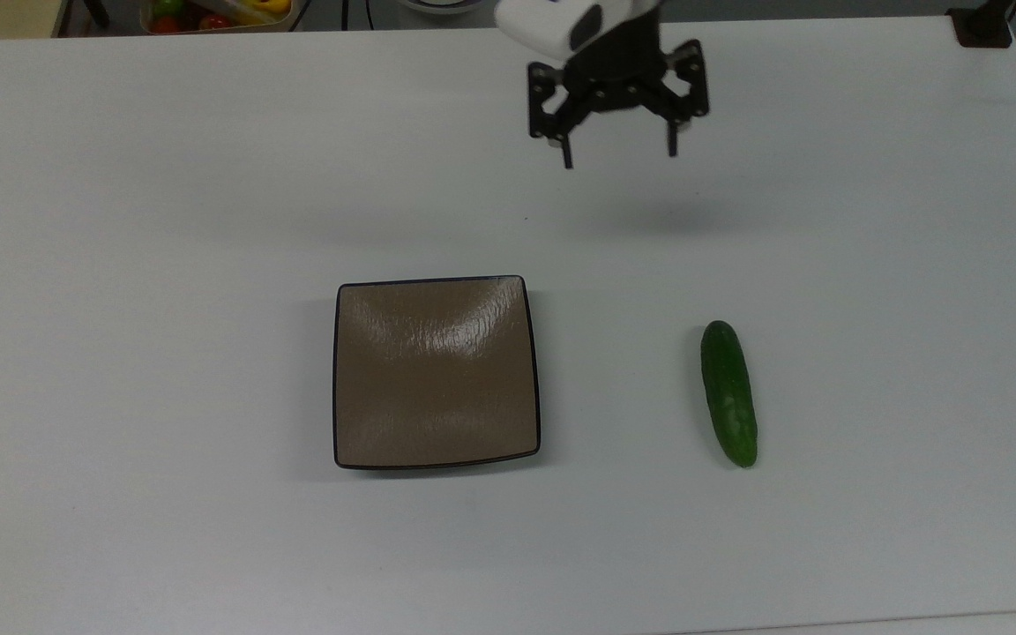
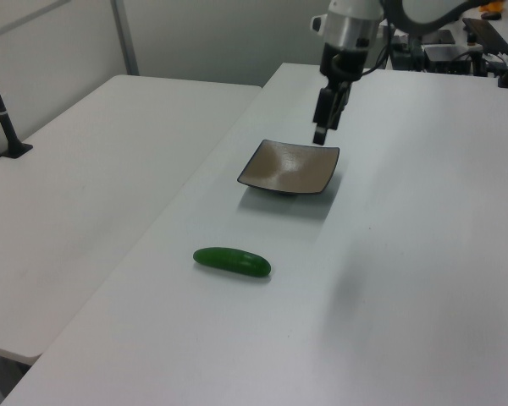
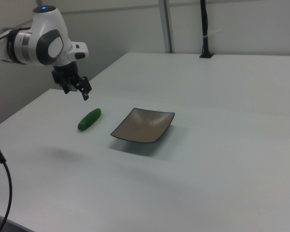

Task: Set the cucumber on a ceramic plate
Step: 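Move the open gripper over the green cucumber and lower it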

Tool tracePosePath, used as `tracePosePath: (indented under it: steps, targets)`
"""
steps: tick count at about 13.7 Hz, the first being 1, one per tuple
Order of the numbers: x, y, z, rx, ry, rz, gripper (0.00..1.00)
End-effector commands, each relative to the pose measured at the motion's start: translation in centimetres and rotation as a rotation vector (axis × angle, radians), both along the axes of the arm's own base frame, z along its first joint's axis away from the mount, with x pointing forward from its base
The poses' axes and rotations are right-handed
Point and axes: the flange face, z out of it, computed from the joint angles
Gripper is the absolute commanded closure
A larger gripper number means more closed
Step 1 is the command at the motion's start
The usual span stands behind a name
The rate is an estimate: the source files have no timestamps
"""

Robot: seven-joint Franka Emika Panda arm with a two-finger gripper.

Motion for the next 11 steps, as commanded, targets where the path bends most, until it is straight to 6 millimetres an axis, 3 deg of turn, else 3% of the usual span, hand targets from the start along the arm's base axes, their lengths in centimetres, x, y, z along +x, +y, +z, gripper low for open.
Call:
tracePosePath:
  steps: [1,6,11]
  targets:
    - [2.4,5.2,-1.9,0.006,-0.099,-0.029,0.00]
    - [4.6,11.5,-6.5,-0.037,-0.277,0.042,0.00]
    - [8.1,14.6,-13.0,-0.054,-0.365,0.089,0.00]
